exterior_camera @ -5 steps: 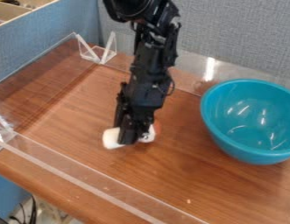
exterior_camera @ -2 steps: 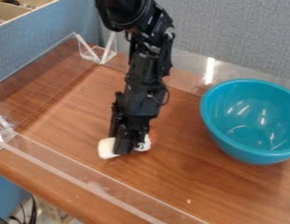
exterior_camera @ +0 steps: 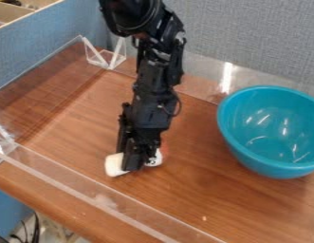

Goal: Remove the mushroom from inside the blue bowl and put it on the table

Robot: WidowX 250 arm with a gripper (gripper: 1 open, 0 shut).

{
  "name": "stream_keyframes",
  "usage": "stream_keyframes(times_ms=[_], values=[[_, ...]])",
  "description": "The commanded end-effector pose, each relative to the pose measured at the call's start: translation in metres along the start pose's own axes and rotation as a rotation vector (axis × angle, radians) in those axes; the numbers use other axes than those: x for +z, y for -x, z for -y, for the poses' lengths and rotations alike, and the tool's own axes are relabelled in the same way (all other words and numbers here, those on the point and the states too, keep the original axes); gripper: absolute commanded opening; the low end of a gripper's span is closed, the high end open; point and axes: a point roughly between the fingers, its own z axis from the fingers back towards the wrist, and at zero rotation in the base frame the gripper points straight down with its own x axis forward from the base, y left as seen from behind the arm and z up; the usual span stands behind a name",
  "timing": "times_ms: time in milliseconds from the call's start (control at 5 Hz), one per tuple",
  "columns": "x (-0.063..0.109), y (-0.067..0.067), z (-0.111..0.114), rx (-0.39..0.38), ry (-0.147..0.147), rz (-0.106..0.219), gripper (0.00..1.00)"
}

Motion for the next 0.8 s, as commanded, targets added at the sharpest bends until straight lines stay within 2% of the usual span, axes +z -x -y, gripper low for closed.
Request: stream_keyframes(times_ms=[0, 600], values=[[0.0196, 0.0063, -0.0028, 0.037, -0.028, 0.065, 0.0], [0.0246, 0.0141, 0.0005, 0.1, -0.007, 0.085, 0.0]])
